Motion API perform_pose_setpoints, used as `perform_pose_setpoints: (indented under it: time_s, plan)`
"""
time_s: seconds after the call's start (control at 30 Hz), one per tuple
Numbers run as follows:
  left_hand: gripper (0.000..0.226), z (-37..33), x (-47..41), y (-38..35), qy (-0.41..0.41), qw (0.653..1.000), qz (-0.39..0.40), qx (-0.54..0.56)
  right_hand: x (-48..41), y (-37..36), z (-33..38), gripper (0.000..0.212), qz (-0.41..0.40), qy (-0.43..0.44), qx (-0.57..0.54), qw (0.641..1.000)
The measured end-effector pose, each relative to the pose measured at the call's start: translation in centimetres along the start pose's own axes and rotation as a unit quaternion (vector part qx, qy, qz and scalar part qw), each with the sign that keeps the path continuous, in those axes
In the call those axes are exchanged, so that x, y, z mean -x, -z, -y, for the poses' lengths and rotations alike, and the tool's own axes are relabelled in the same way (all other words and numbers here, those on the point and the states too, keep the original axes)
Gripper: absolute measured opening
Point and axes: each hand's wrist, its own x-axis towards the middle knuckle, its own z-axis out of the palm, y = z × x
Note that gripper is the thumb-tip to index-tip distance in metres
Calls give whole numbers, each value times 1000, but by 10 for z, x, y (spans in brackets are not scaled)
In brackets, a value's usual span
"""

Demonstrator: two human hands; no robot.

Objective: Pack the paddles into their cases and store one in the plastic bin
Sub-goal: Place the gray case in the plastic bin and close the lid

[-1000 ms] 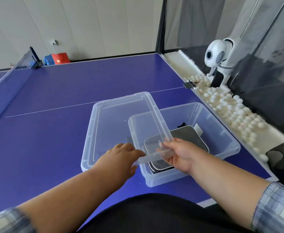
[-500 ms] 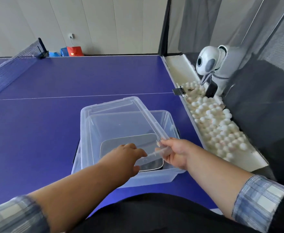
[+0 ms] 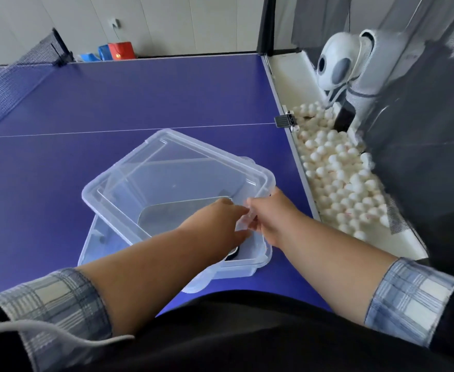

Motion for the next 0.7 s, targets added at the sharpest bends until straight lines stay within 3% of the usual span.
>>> perform_pose_setpoints:
  time_s: [0.13, 0.3, 0.5, 0.7]
  plan:
    - [62, 2, -5, -17, -37, 994, 36, -93, -21, 23, 12, 45, -106, 76, 262, 956]
    - [64, 13, -12, -36, -60, 980, 109, -156, -41, 29, 15, 49, -81, 108, 391, 911]
    - [66, 15, -25, -37, -34, 976, 115, -181, -59, 27, 14, 75, -75, 134, 506, 849]
    - [68, 9, -46, -42, 15, 981, 103, -164, -73, 25, 28, 69, 13, 91, 475, 875]
